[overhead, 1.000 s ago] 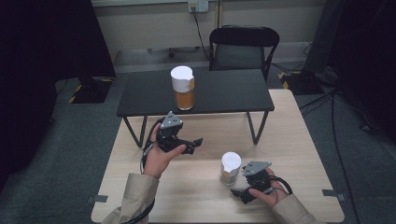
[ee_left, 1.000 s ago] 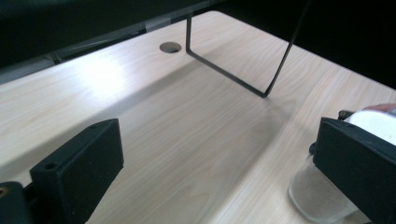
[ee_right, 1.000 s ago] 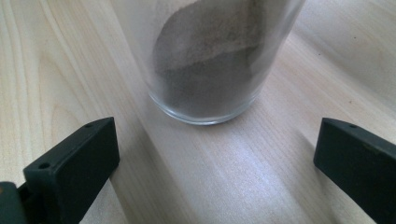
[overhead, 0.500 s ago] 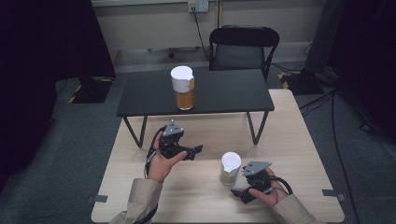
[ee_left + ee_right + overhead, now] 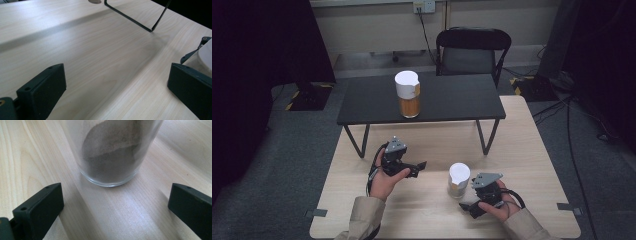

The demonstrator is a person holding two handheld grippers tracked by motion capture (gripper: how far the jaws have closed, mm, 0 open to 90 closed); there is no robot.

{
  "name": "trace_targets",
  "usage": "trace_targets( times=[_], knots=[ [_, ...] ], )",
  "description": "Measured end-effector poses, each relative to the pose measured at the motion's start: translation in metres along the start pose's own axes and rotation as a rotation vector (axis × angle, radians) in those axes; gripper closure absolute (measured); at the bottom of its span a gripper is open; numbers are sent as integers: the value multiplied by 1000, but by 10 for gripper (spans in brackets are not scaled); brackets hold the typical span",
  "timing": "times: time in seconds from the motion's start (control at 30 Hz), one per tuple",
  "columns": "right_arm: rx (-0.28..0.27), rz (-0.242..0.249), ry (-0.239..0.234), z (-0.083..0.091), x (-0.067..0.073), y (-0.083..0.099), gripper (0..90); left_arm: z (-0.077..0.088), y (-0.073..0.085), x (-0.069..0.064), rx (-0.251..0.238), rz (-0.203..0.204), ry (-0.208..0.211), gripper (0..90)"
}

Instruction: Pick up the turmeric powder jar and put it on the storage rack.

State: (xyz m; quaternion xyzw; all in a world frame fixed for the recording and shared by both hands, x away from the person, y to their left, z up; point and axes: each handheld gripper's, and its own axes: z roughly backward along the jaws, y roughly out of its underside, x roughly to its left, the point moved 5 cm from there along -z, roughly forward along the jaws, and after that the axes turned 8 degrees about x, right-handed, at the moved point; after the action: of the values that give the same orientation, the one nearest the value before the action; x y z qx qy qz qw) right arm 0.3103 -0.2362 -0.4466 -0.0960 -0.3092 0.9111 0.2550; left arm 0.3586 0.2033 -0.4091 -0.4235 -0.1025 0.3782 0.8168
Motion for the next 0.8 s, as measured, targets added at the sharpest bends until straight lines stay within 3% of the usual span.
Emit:
trace_targets(
  times=[0.53,0.8],
  knots=[
    [0,0,0,0,0,0,0,-5,29,5,26,23,-2,12],
    [0,0,0,0,0,0,0,-4,41,7,55,17,-23,12]
  ],
)
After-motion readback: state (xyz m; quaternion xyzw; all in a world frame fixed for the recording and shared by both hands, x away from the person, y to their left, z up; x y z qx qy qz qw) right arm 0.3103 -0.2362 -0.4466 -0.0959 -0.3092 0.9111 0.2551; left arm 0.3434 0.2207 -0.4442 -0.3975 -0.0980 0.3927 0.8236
